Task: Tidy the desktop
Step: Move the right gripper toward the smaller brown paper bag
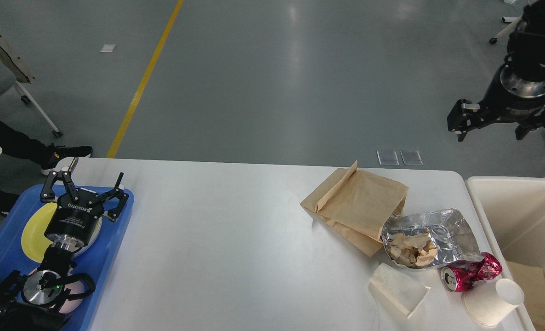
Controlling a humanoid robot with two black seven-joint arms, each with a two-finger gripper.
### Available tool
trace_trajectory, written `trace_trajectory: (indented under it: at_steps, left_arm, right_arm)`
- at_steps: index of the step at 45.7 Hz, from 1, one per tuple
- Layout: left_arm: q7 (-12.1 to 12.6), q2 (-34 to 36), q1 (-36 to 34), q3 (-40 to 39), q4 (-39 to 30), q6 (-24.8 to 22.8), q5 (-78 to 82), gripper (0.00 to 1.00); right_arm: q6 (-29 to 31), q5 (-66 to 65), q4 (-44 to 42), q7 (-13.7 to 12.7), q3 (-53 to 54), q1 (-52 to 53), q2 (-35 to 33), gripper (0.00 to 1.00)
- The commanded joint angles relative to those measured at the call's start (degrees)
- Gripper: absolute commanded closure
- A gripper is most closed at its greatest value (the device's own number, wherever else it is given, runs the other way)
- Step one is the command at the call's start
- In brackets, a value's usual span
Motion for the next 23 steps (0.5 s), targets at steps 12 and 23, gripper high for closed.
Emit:
trace_trajectory:
  at_steps: [12,23]
  left_arm:
    - [-0.09,0.06,0.01,0.0,0.1,0.08,0.0,0.03]
    - [0.0,-0.03,0.01,0.0,0.01,-0.01,0.0,0.03]
  right_arm:
    - [1.86,4.46,29.35,-0.09,16.18,25.91,-0.88,0.0]
    - [0.45,6.14,29.35,0.0,16.27,25.56,-1.15,0.0]
